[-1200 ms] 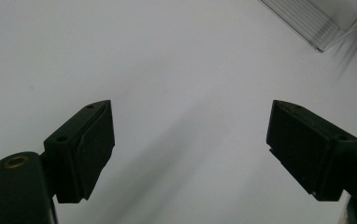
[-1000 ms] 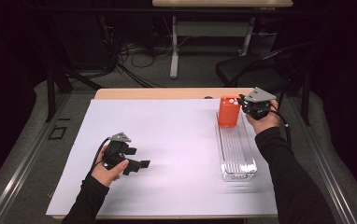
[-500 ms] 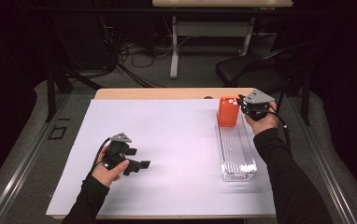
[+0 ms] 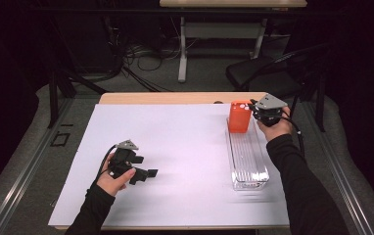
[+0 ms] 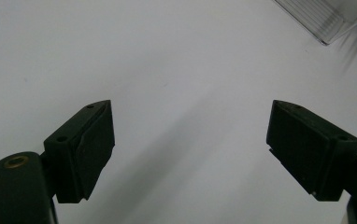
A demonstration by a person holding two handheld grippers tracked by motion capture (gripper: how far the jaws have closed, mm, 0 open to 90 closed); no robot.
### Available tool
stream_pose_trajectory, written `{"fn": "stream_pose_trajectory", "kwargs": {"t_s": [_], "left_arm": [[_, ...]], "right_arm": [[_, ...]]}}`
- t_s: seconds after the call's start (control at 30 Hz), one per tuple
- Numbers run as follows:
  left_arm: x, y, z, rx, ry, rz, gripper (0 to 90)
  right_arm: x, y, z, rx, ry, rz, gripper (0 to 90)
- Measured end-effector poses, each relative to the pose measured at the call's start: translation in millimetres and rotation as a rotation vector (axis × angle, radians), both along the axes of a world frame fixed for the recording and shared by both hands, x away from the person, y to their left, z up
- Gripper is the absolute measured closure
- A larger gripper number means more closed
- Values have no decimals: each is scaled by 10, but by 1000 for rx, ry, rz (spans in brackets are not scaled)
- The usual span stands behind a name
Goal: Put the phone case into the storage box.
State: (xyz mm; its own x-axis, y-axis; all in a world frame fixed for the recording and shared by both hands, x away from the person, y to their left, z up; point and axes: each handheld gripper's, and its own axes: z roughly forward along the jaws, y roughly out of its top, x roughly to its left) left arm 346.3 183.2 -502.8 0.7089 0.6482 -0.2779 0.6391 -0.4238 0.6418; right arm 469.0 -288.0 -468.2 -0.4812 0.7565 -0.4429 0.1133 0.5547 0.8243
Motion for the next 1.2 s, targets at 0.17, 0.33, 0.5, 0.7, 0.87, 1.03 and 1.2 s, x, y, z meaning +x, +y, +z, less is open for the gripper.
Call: {"fn": "stream_pose_trajectory", "kwargs": {"t_s": [0.17,0.33,0.5,0.7,0.87,1.03,1.2], "left_arm": [[0,-13,-14,3,6,-3,158],[1,-16,-13,3,8,-6,158],[-1,-10,-5,0,5,-2,158],[1,-3,-2,-2,3,2,158],[4,0,-1,-4,2,4,158],[4,9,0,-1,3,5,158],[7,17,8,-7,2,7,158]], "right_arm": [[10,-14,-2,-4,7,-5,800],[21,-25,-2,4,18,-8,781],[26,-14,-7,12,43,-18,745],[26,7,-5,2,68,-26,689],[14,28,-5,-6,86,-33,613],[12,38,15,1,97,-48,512],[-2,49,35,-6,124,-55,474]]}}
